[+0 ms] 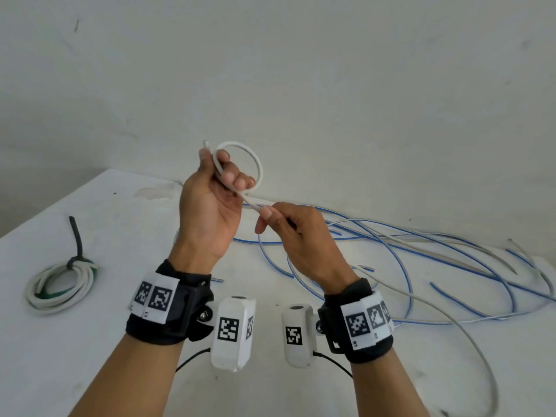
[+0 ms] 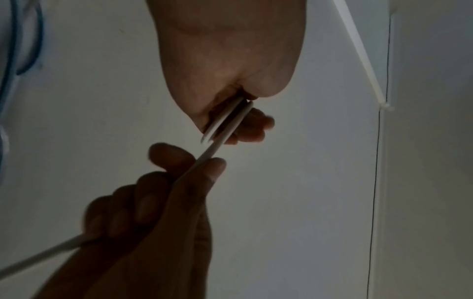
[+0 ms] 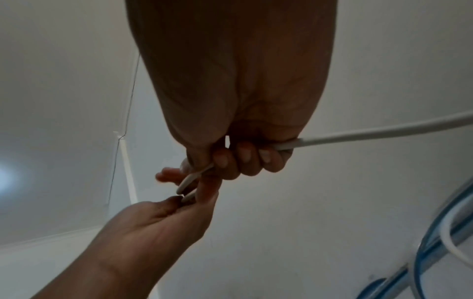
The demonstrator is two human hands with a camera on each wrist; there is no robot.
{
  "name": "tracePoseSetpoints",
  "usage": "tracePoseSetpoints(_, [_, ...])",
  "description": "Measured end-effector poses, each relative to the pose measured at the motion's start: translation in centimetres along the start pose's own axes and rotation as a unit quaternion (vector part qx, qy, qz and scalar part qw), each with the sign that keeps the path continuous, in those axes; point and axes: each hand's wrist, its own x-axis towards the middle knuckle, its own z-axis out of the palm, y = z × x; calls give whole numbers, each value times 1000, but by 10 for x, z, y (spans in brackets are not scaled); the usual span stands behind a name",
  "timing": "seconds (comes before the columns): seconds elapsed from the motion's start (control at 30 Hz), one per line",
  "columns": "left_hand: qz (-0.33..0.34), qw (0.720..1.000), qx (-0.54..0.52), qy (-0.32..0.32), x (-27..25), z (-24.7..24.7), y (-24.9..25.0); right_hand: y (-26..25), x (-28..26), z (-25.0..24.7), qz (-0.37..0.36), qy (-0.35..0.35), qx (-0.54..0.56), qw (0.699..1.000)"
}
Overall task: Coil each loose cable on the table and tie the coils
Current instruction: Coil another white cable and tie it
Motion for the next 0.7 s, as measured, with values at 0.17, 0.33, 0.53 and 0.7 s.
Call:
tracePoseSetpoints(0.17, [-27, 995, -99, 0, 5, -10, 13, 0, 2, 15, -8, -16, -15, 1000])
tracePoseSetpoints(0.33, [-54, 995, -47, -62, 7, -17, 25, 29, 5, -2, 15, -1, -120, 993])
tracePoseSetpoints(0.53, [-88, 960, 225, -143, -7, 3, 5, 49, 2, -38, 134, 119, -206, 962])
tracePoseSetpoints(0.7, [-105, 844, 465, -247, -19, 5, -26, 46, -1, -50, 179, 177, -202, 946])
